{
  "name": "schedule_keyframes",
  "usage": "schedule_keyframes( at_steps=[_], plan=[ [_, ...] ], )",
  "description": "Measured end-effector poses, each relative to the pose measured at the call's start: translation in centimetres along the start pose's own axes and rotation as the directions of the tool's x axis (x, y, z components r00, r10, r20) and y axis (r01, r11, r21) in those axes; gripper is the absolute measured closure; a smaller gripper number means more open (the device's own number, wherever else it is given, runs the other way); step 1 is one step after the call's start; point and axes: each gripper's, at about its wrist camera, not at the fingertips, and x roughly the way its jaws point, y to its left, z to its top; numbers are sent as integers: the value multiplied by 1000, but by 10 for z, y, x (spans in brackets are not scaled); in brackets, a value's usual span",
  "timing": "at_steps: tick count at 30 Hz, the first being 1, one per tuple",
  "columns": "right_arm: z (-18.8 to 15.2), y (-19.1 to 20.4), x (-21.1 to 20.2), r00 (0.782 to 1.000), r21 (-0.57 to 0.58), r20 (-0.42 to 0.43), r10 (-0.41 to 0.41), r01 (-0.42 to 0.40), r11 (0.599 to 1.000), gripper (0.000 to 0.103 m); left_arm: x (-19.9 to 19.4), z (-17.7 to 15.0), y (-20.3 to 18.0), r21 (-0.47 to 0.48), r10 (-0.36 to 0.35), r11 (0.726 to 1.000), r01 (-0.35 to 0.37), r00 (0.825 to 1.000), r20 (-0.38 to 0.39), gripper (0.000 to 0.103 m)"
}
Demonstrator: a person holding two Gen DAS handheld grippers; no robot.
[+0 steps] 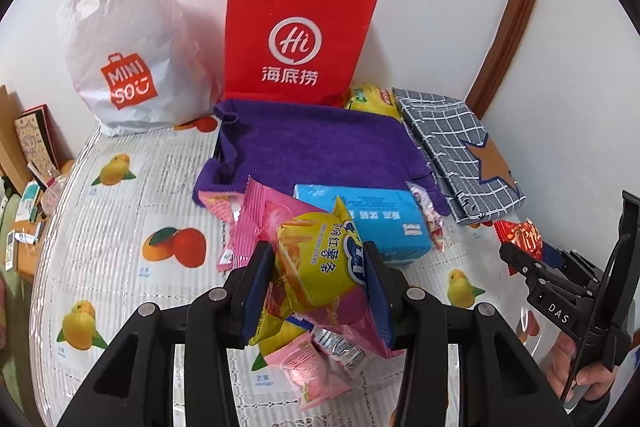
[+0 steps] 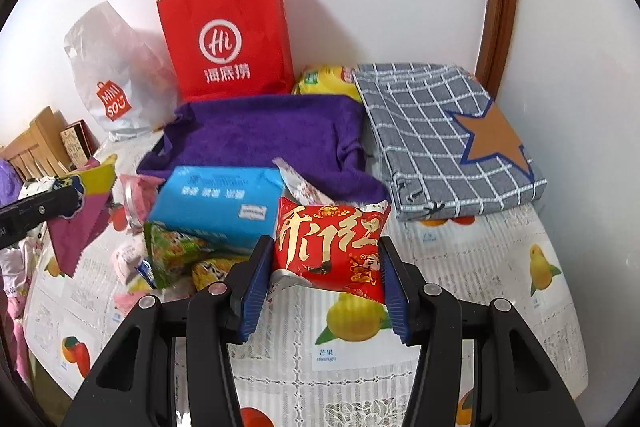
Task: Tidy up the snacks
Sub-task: 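Carry the red packet and pink-yellow chip bag over the purple towel with both grippers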
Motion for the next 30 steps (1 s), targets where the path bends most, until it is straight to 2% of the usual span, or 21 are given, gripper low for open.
schedule_keyframes(
  at_steps=[12, 27, 30],
  plan=[
    [34, 10, -3, 999, -4, 28, 23, -22, 1000, 52, -2, 29, -15, 29, -5, 1000, 4, 1000, 27, 60],
    [83, 12, 29, 998, -19, 48, 47, -46, 999, 52, 29, 64, -8, 30, 18, 999, -19, 1000, 19, 60],
    [93, 13, 38, 997, -23, 50, 54, -53, 998, 52, 34, 72, -6, 31, 29, 999, -30, 999, 23, 64]
  ],
)
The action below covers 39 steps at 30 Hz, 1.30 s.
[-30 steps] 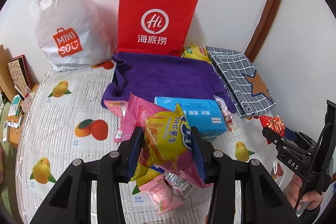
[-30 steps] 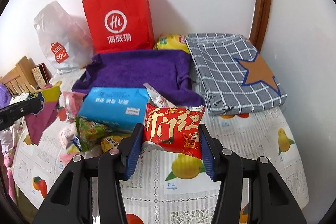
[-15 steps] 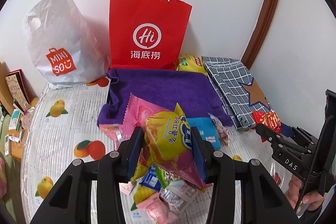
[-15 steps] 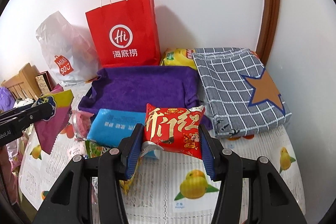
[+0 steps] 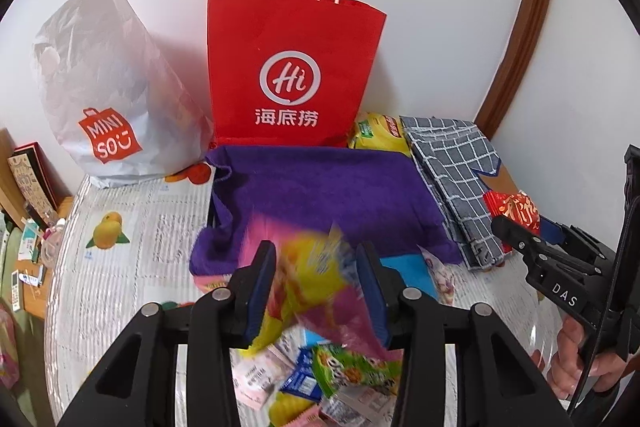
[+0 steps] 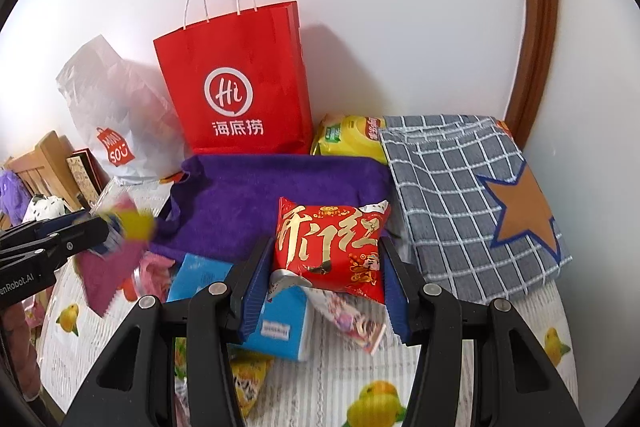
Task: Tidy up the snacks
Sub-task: 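Carry the red packet and pink-yellow chip bag over the purple towel with both grippers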
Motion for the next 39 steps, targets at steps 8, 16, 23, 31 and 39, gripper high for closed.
schedule_keyframes(
  at_steps=[8, 16, 23, 31, 39],
  plan=[
    [15, 3, 32, 1000, -6, -23, 15, -15, 1000, 52, 21, 15, 9, -8, 1, 1000, -1, 1000, -16, 69],
    [7, 3, 48, 998, 5, -56, 21, -21, 1000, 52, 38, -4, 31, -51, 12, 999, -18, 994, -105, 65],
    [-10, 2, 45, 998, 10, -70, 2, -1, 1000, 52, 37, -38, 43, -65, 40, 997, -51, 987, -154, 47],
    [-28, 7, 38, 996, 12, -83, -12, 13, 1000, 52, 35, -70, 49, -45, 25, 998, -34, 981, -195, 39],
    [-44, 11, 32, 994, -7, -99, -39, 38, 999, 52, 59, -90, 47, -35, 5, 999, -14, 964, -266, 39]
  ],
)
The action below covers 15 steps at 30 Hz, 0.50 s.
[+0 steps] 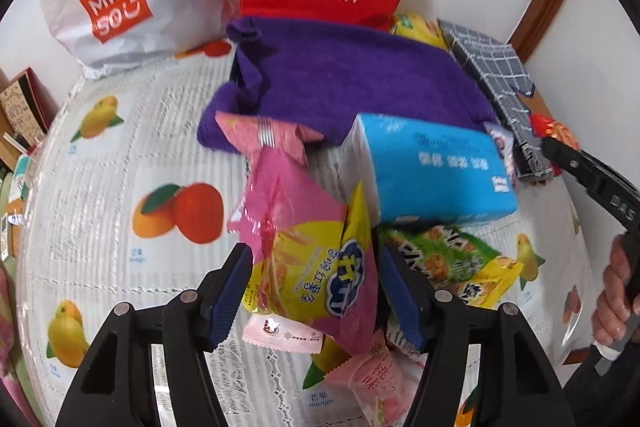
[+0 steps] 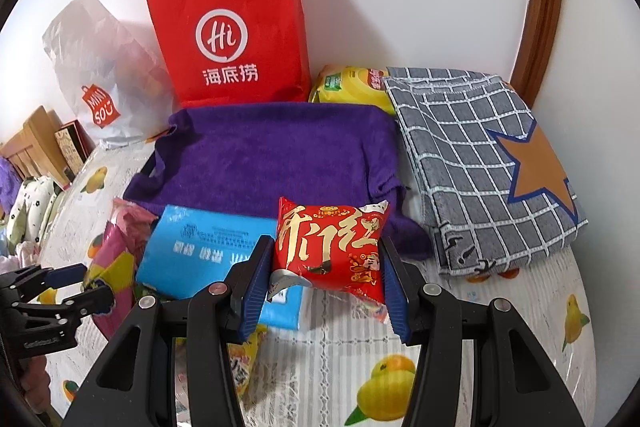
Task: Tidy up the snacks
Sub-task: 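Carry the red packet and pink-yellow chip bag over the purple towel with both grippers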
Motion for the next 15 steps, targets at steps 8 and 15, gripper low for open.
schedule_keyframes(
  at_steps=[8, 15],
  plan=[
    [-7, -6, -2, 999, 4, -13, -42, 42, 999, 52, 11, -1, 4, -17, -27, 999, 27, 1000, -2, 50],
    [-6, -5, -6, 999, 10, -5, -38, 38, 999, 52, -7, -1, 7, -11, -46, 999, 47, 998, 31, 55]
  ],
)
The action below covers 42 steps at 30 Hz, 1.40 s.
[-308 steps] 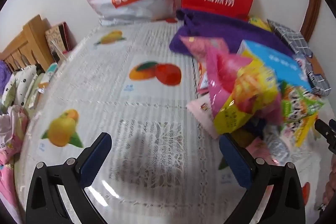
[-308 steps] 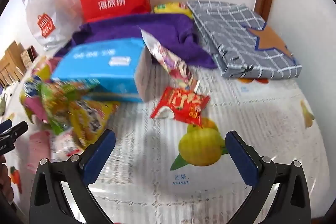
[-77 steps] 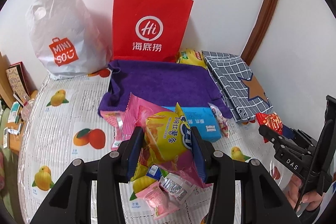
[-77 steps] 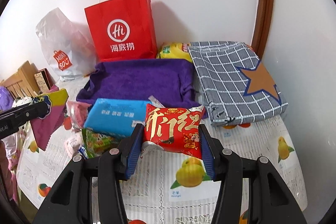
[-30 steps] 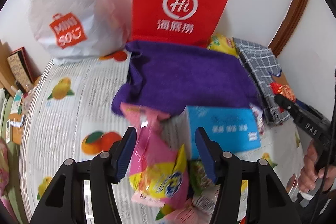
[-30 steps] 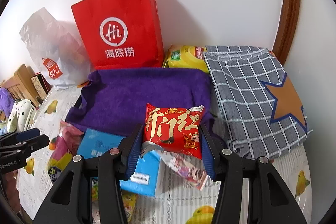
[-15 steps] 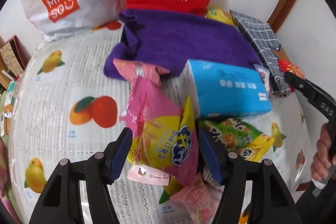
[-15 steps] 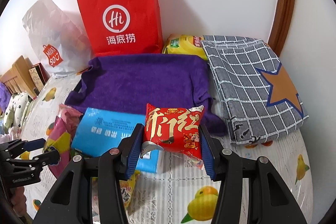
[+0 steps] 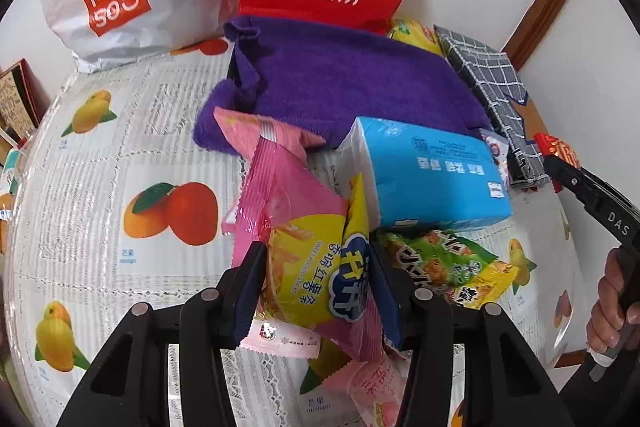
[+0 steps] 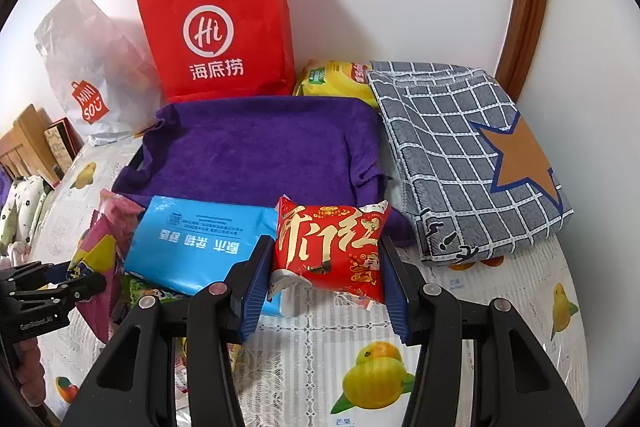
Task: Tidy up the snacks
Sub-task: 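Carry the red packet and pink-yellow chip bag over the purple towel with both grippers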
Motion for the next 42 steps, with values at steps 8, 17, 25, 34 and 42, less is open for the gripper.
schedule_keyframes(
  at_steps=[8, 17, 25, 34, 42],
  plan=[
    [3, 3, -16, 999, -10, 35, 23, -23, 1000, 52, -31, 6, -8, 15, 12, 1000, -13, 998, 68, 55],
    [13, -3, -31, 996, -3, 74, 43, -43, 999, 54, -54, 28, -27, 34, 2, 999, -6, 992, 129, 55],
    [28, -9, -31, 994, -5, 95, 52, -51, 999, 54, -58, 55, -48, 58, -19, 998, 10, 987, 161, 55],
    [51, -17, -12, 993, -1, 101, 64, -65, 998, 54, -44, 86, -54, 57, -23, 998, 14, 986, 164, 55],
    [75, -17, 19, 992, -4, 94, 87, -87, 996, 54, -27, 112, -50, 50, -7, 999, -1, 987, 162, 55]
  ],
)
